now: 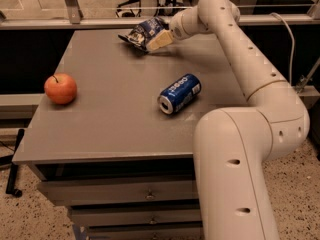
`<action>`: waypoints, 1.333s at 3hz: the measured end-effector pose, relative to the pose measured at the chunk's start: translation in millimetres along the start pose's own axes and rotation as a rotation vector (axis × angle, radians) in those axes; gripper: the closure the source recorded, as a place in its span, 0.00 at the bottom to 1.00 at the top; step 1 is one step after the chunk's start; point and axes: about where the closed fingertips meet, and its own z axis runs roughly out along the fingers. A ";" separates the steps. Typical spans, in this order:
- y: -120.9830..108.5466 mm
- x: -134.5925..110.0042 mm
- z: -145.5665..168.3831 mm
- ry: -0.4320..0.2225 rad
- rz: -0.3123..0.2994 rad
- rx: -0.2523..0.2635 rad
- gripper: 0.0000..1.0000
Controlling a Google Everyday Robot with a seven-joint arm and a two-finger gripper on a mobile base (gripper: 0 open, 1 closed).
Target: Pick blue chip bag
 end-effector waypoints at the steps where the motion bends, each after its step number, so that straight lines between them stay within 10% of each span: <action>1: -0.1 4.8 9.2 -0.016 0.005 -0.019 0.25; 4: -18.1 -26.9 -62.6 -0.130 -0.048 0.012 0.95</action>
Offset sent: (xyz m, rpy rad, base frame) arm 0.0138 -0.0277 0.0142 0.0324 -0.0408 0.0124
